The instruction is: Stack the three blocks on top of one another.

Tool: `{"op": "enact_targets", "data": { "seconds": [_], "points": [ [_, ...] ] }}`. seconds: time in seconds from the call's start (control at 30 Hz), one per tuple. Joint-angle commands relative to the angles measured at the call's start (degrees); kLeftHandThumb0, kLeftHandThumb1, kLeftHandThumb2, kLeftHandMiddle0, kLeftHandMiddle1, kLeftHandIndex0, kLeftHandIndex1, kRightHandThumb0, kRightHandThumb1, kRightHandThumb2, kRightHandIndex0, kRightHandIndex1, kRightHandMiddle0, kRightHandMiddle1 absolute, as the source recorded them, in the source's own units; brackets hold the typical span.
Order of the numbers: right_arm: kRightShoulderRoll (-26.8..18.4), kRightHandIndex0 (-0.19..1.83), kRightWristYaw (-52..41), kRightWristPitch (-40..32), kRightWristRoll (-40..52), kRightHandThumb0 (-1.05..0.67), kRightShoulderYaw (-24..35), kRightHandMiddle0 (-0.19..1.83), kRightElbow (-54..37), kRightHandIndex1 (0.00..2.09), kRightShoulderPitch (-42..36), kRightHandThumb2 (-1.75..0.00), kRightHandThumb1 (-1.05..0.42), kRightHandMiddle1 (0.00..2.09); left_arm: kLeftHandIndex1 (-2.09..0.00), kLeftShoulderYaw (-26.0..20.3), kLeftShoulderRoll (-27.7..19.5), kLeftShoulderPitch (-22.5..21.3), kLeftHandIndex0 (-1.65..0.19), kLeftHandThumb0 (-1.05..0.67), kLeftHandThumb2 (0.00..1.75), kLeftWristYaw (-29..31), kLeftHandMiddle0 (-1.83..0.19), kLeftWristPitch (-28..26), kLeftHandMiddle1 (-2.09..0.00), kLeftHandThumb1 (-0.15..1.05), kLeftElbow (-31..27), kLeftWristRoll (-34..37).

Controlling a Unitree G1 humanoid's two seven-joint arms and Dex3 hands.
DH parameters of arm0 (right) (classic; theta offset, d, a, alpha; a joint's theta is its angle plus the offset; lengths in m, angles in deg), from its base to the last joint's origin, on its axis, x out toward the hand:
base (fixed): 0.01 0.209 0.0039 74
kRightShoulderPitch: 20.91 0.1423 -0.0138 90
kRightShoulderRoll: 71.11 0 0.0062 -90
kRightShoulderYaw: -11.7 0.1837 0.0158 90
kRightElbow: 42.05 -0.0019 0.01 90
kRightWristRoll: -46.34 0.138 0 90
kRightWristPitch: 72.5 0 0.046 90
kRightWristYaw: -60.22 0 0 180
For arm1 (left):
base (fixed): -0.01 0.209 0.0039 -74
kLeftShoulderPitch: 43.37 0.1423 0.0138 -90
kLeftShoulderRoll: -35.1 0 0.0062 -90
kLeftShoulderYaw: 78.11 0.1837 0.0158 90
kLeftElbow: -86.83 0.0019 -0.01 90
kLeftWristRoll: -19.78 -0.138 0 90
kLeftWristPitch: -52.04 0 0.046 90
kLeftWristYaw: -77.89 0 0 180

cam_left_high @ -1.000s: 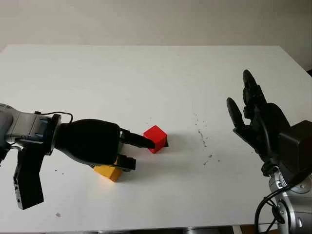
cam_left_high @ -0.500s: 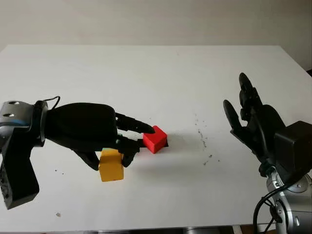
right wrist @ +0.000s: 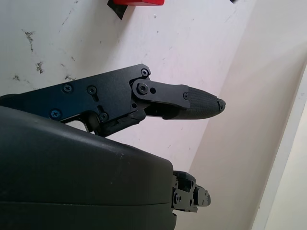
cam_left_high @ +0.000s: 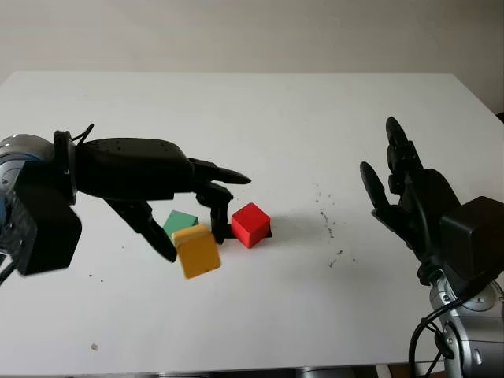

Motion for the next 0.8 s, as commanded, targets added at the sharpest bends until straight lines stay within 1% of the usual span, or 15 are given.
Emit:
{"op": "enact_targets", "data": {
  "seconds": [0.0, 0.07, 0.2, 0.27, 0.43, 0.53, 0.63, 0.7, 0.77],
  "points": [
    [-0.4, -0.15, 0.2, 0.5, -0.2, -0.65, 0.2, -0.12, 0.0, 0.06, 0.4, -0.51, -1.05, 0.06, -1.26, -2.1, 1.7, -2.4, -0.32, -0.34, 0.06, -0.5, -0.10, -0.9, -0.05, 1.01, 0.9, -0.8],
    [-0.4, -0.16, 0.3, 0.5, -0.2, -0.66, 0.1, -0.12, 0.1, 0.06, 0.5, -0.50, -1.05, 0.06, -1.29, -2.8, 3.5, -3.3, -0.29, -0.34, 0.06, -2.0, -0.10, -0.3, -0.05, 1.01, 2.4, -3.4],
    [-0.2, -0.16, 0.4, 0.6, -0.1, -0.65, 0.1, -0.12, 0.1, 0.06, 0.5, -0.51, -1.05, 0.05, -1.22, -2.7, 7.0, -5.5, -0.35, -0.36, 0.06, -7.1, -0.12, 4.9, -0.06, 1.00, 7.0, -11.9],
    [-0.3, -0.15, 0.4, 0.9, -0.2, -0.65, 0.1, -0.12, 0.2, 0.06, 0.6, -0.50, -1.05, 0.06, -1.22, -2.5, 8.0, -6.3, -0.36, -0.36, 0.05, -9.1, -0.13, 7.2, -0.06, 1.00, 8.8, -15.3],
    [-0.5, -0.16, 0.3, 0.3, -0.2, -0.65, 0.1, -0.12, 0.1, 0.05, 0.5, -0.50, -1.05, 0.06, -1.28, -1.3, 10.3, -8.4, -0.33, -0.35, 0.05, -14.6, -0.11, 10.2, -0.05, 1.00, 11.5, -24.7],
    [-0.6, -0.15, 0.5, 0.4, -0.6, -0.66, 0.0, -0.11, 0.0, 0.06, 0.4, -0.50, -1.05, 0.06, -1.30, -0.5, 11.9, -9.9, -0.34, -0.33, 0.05, -17.4, -0.11, 11.3, -0.05, 0.99, 13.6, -28.4],
    [-0.5, -0.15, 0.5, 0.4, -0.8, -0.66, 0.0, -0.11, -0.2, 0.06, 0.4, -0.50, -1.05, 0.06, -1.37, 0.3, 13.1, -11.1, -0.30, -0.34, 0.06, -19.6, -0.11, 12.5, -0.06, 1.01, 15.4, -30.8],
    [-0.3, -0.15, 0.6, 0.2, -0.8, -0.65, -0.1, -0.11, -0.4, 0.06, 0.5, -0.50, -1.05, 0.06, -1.48, 1.0, 13.7, -11.8, -0.27, -0.34, 0.06, -20.9, -0.11, 13.3, -0.05, 1.02, 16.4, -32.3],
    [-0.3, -0.16, 0.5, 0.2, -0.8, -0.65, -0.2, -0.11, -0.4, 0.06, 0.4, -0.50, -1.05, 0.06, -1.54, 1.6, 14.1, -12.4, -0.24, -0.35, 0.06, -21.0, -0.11, 13.3, -0.05, 1.03, 16.8, -33.2]
  ]
}}
